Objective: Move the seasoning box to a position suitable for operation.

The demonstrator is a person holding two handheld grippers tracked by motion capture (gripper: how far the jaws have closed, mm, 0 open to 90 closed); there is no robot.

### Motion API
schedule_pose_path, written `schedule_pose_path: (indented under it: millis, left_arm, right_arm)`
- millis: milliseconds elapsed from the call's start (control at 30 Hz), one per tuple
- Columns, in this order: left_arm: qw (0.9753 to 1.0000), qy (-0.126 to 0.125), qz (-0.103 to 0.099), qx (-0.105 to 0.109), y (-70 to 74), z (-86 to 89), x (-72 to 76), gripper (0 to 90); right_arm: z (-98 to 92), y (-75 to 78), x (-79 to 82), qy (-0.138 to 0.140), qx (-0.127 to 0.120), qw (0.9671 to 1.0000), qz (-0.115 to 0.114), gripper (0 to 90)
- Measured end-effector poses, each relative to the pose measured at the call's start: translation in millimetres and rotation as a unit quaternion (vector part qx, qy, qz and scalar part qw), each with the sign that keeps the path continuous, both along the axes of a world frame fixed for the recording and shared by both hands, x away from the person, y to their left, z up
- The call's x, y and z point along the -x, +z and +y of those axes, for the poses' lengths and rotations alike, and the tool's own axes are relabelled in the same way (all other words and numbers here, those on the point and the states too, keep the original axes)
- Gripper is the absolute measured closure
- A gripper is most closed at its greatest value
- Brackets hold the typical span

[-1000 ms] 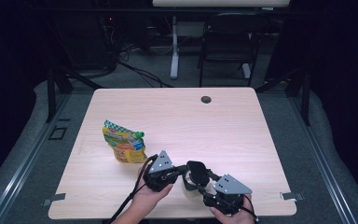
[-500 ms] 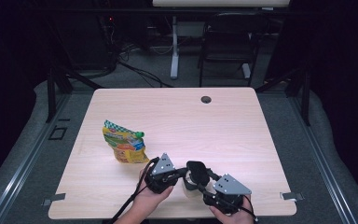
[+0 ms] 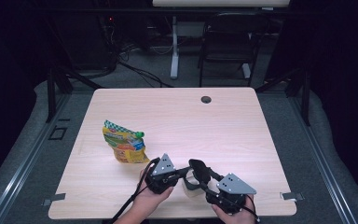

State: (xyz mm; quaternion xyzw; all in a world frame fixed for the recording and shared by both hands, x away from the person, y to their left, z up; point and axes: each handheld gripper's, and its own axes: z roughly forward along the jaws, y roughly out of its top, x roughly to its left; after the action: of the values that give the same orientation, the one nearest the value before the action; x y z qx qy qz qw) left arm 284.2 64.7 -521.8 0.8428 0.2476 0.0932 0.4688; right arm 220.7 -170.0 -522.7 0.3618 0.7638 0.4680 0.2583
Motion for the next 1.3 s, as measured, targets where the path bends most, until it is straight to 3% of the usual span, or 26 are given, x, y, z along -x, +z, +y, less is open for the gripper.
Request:
schedule_pose_path:
  millis: [400,1300]
  left_arm:
    - [1.0000,0.001,-0.007,-0.005,0.2,-1.0,1.3,90.0]
    - [0.9999,0.006,-0.010,-0.008,0.2,-1.0,2.7,90.0]
  right_arm:
    - [-5.2,6.4,3.4,-0.013,-0.021,0.9997,-0.002,67.9]
    - [-24.5,10.2,-2.0,-0.036,-0.068,0.9970,0.013,81.7]
